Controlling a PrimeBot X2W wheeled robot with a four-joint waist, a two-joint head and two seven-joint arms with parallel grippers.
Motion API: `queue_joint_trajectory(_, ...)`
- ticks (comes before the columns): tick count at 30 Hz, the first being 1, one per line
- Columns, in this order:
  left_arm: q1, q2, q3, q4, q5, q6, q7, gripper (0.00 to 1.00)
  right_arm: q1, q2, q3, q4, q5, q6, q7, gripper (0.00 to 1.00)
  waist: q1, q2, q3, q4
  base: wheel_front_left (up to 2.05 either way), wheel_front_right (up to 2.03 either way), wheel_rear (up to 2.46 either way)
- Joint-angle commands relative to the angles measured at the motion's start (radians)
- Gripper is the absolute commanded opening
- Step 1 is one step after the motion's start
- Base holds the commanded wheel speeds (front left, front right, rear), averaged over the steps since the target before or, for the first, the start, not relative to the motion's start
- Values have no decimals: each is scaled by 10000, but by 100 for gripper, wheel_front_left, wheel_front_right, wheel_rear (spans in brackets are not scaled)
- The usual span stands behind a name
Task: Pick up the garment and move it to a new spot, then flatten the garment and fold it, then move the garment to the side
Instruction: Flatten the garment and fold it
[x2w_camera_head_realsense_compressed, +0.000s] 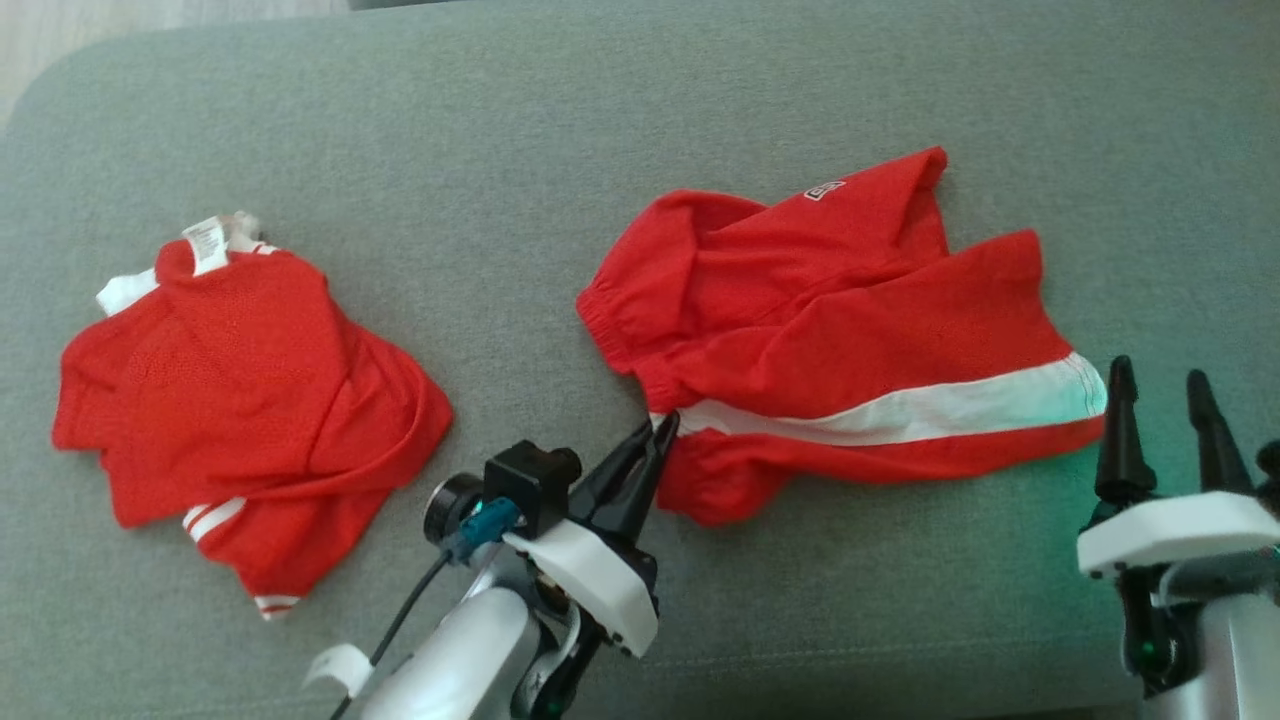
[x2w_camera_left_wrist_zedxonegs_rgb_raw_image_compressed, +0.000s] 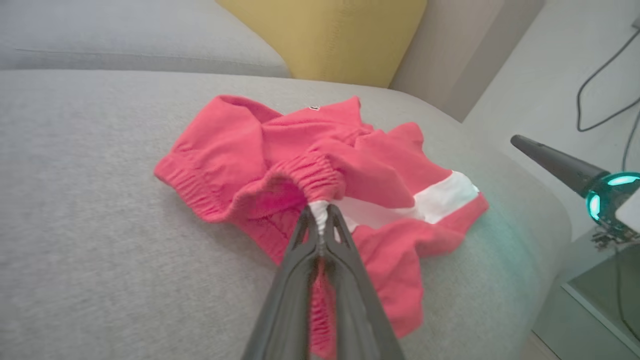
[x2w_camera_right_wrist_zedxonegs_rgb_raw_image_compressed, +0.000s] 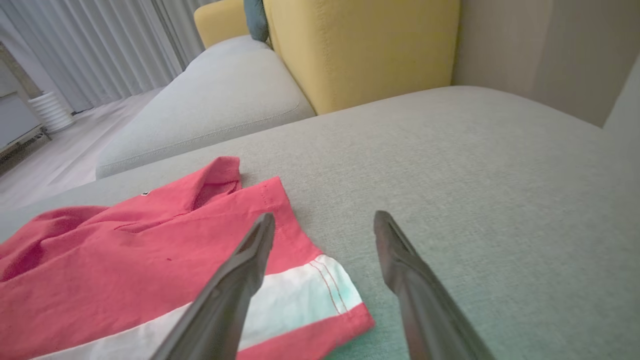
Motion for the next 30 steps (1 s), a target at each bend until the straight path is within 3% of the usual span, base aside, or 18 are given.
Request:
queue_joint_trajectory(1,-424,57,381,-369,82,74,-106,0,-356,-68,183,-213,17,39,87,100,0,0,31,55,0,0,0)
queue_joint_trajectory(9,-394,82,761,-536,447,368,-142,0,-535,-68,-23,511,-508,39,871,100,0,0,163,240,0,0,0)
queue_joint_trajectory(30,-305,-1,881,-599,794,74,-146,0,-1136,-68,-288,1822,-856,39,1056,100,0,0,428,255,0,0,0)
